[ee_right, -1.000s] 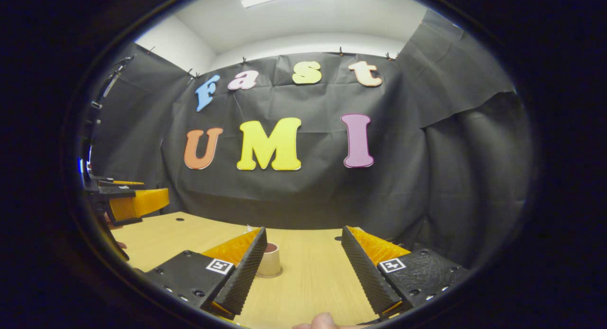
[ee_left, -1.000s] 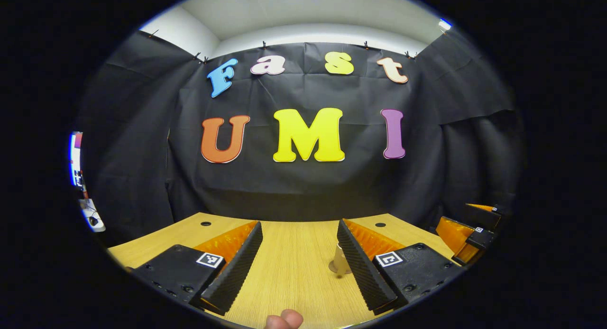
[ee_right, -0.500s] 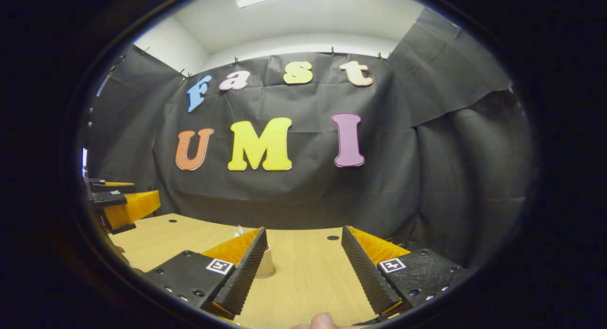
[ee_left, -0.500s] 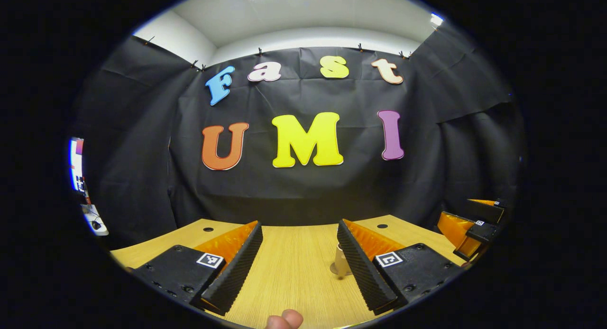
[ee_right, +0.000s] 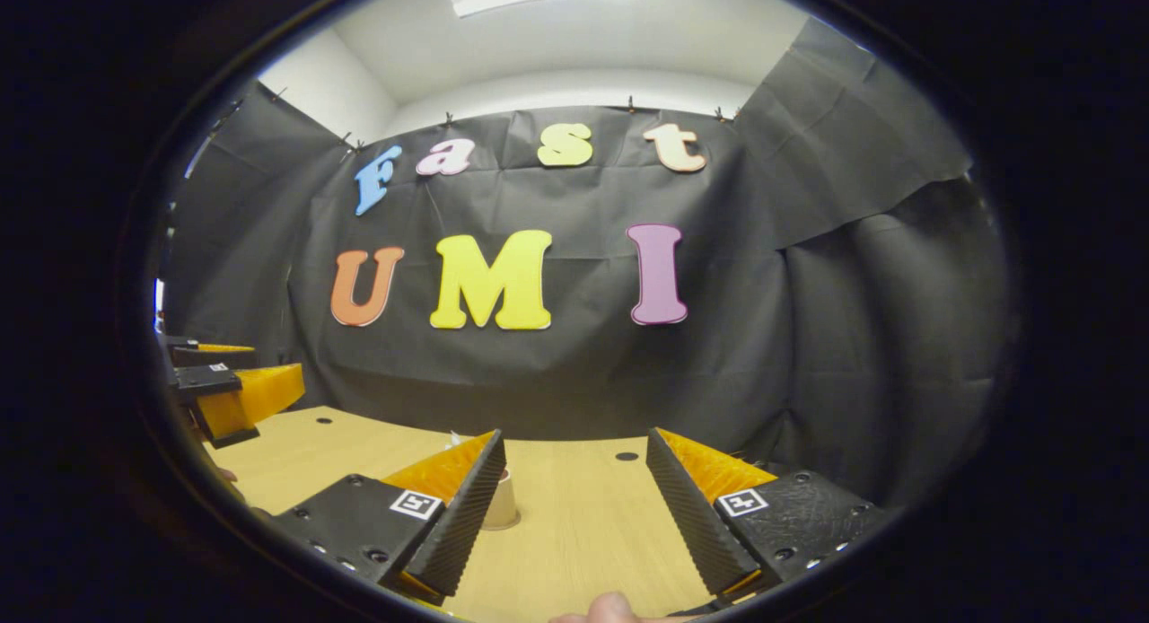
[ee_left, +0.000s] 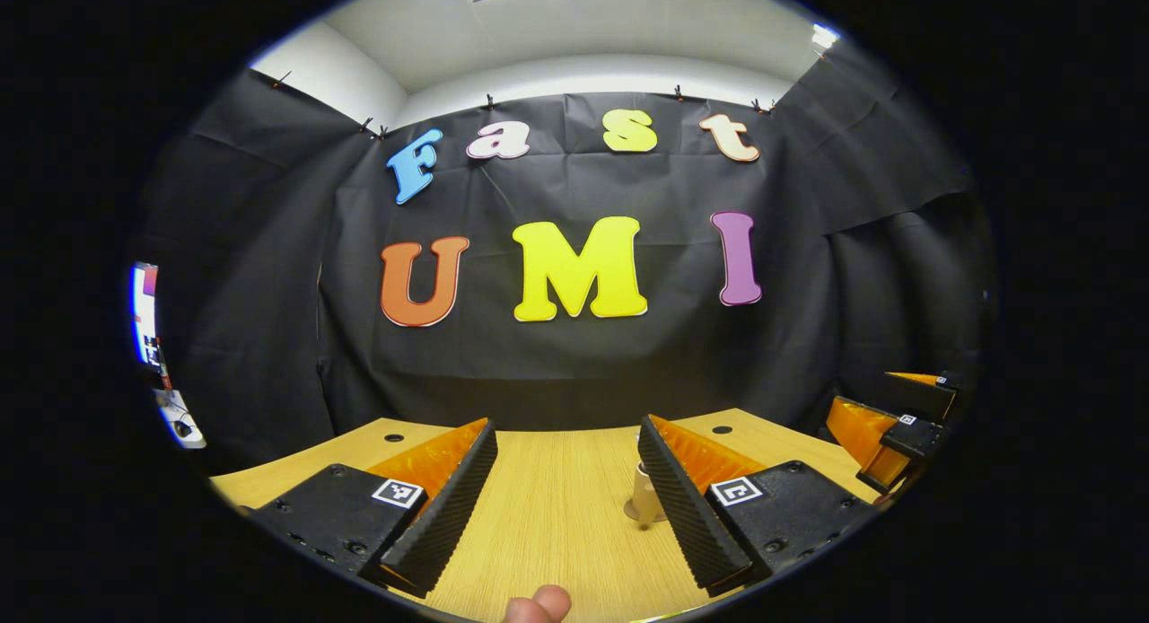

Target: Put the toothbrush and toothpaste on the desktop into the cup, then pick up the cup and place it on the coaster on the desktop.

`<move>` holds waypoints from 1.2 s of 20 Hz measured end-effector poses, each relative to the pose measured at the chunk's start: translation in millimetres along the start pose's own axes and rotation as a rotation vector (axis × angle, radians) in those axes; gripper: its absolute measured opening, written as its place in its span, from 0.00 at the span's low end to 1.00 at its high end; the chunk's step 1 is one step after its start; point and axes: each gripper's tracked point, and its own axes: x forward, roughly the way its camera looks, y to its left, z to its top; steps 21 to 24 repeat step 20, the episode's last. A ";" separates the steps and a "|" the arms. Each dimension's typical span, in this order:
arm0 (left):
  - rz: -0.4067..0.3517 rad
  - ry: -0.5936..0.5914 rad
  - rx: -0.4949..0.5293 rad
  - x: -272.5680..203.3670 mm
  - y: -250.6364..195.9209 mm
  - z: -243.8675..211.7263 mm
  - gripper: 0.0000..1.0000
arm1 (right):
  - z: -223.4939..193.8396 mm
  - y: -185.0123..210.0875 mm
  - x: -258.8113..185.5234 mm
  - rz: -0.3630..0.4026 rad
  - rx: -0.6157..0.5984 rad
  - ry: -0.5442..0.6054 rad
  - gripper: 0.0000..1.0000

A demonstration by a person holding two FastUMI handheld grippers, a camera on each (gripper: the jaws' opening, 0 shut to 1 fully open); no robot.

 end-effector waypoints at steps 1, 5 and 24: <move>0.001 0.000 0.001 -0.6 1.0 -0.3 1.00 | 0.4 1.3 -0.1 0.002 0.002 0.000 0.95; 0.006 -0.007 0.005 -3.3 4.0 2.4 1.00 | 2.3 4.1 -1.0 0.006 0.002 -0.003 0.95; -0.002 -0.010 0.000 -0.6 3.6 2.0 1.00 | -0.9 5.6 -0.1 0.009 -0.007 0.014 0.92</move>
